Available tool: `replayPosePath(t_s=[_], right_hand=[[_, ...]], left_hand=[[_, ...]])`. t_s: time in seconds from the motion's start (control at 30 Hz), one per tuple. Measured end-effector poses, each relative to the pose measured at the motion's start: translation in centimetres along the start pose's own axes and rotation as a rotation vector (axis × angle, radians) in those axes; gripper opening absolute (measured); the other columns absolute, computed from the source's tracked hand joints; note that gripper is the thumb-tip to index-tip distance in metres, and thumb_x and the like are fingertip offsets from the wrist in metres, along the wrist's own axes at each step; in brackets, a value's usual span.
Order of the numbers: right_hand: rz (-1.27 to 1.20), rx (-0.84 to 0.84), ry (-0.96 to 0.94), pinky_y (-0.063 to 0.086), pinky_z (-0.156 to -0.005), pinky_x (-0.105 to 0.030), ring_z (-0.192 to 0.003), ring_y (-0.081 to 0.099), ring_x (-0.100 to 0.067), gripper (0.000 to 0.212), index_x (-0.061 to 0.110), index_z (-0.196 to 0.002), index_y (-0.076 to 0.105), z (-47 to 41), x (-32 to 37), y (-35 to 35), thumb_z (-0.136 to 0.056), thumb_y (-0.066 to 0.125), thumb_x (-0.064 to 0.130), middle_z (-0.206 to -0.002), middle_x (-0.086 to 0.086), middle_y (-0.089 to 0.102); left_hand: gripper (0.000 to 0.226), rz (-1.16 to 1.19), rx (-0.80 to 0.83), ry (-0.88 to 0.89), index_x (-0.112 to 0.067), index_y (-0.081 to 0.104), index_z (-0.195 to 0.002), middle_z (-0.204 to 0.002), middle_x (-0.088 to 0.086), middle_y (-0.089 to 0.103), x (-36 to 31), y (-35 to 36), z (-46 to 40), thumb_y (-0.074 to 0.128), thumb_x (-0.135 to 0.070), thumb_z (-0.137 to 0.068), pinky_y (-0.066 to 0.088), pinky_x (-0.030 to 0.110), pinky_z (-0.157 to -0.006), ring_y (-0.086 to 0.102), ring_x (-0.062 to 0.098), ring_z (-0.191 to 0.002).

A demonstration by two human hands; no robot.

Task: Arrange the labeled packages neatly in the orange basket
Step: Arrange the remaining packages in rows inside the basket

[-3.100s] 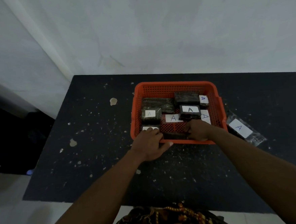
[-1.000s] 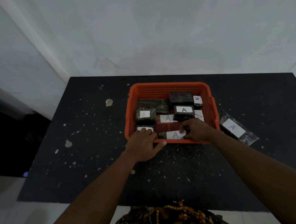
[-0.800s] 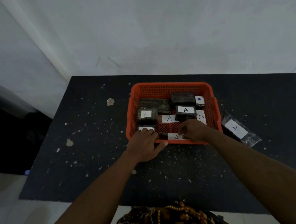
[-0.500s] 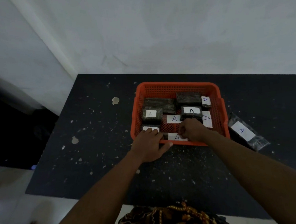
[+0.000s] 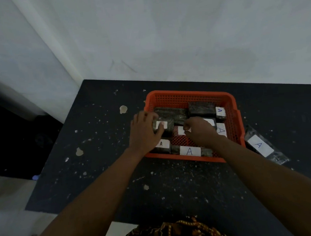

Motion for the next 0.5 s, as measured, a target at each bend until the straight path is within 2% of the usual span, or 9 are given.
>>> replayPosePath(t_s=[0.07, 0.17, 0.23, 0.3, 0.43, 0.5], right_hand=[[0.075, -0.058, -0.022, 0.047, -0.084, -0.039, -0.099, 0.055, -0.023, 0.018, 0.016, -0.099, 0.065, -0.8, 0.3, -0.1, -0.081, 0.067, 0.018, -0.101, -0.004, 0.064], [0.246, -0.048, -0.051, 0.035, -0.096, -0.043, -0.111, 0.048, -0.026, 0.033, 0.018, -0.113, 0.060, -2.1, 0.3, 0.3, -0.081, 0.065, 0.025, -0.113, -0.004, 0.061], [0.332, -0.044, -0.063, 0.032, -0.100, -0.043, -0.115, 0.046, -0.026, 0.035, 0.018, -0.117, 0.058, -3.1, 0.3, 0.6, -0.083, 0.064, 0.027, -0.118, -0.004, 0.059], [0.387, -0.051, -0.071, 0.032, -0.099, -0.043, -0.115, 0.045, -0.026, 0.034, 0.018, -0.119, 0.055, -3.9, 0.2, 0.6, -0.086, 0.061, 0.025, -0.119, -0.005, 0.058], [0.425, -0.059, -0.061, 0.032, -0.096, -0.043, -0.116, 0.043, -0.027, 0.034, 0.017, -0.122, 0.054, -5.8, 0.0, 0.3, -0.090, 0.056, 0.026, -0.121, -0.006, 0.058], [0.450, -0.037, -0.053, 0.030, -0.096, -0.044, -0.116, 0.042, -0.028, 0.035, 0.018, -0.121, 0.054, -6.9, 0.0, 0.1, -0.089, 0.056, 0.031, -0.122, -0.007, 0.058]], left_hand=[[0.040, -0.016, 0.035, -0.128, -0.023, 0.047, -0.119, -0.122, 0.004, 0.047, 1.2, 0.1, -0.8, 0.056, -0.042, -0.085, 0.036, 0.035, -0.093, 0.043, 0.021, -0.113], [0.059, 0.004, 0.161, -0.315, -0.019, 0.034, -0.138, -0.135, 0.011, 0.044, 2.7, 1.1, -0.9, 0.056, -0.041, -0.087, 0.034, 0.048, -0.103, 0.042, 0.030, -0.124], [0.063, 0.045, 0.233, -0.380, -0.016, 0.028, -0.144, -0.139, 0.010, 0.046, 3.3, 1.8, -0.8, 0.053, -0.039, -0.091, 0.030, 0.053, -0.108, 0.043, 0.030, -0.128], [0.055, 0.135, 0.261, -0.404, -0.015, 0.031, -0.142, -0.132, 0.006, 0.053, 3.6, 2.4, -0.8, 0.050, -0.035, -0.094, 0.031, 0.057, -0.107, 0.051, 0.028, -0.122], [0.030, 0.310, 0.187, -0.410, -0.018, 0.044, -0.124, -0.102, -0.002, 0.062, 3.5, 2.8, -0.6, 0.049, -0.026, -0.095, 0.045, 0.054, -0.094, 0.062, 0.019, -0.095], [0.028, 0.326, 0.165, -0.423, -0.019, 0.046, -0.122, -0.099, -0.002, 0.062, 3.5, 3.0, -0.5, 0.049, -0.025, -0.096, 0.046, 0.053, -0.092, 0.062, 0.019, -0.092]])
Point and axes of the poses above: each hand's wrist, its own z-axis away from the middle knuckle, its own y-axis out of the palm, x = y × z, the point moved 4 cm from there along -z, towards the middle knuckle
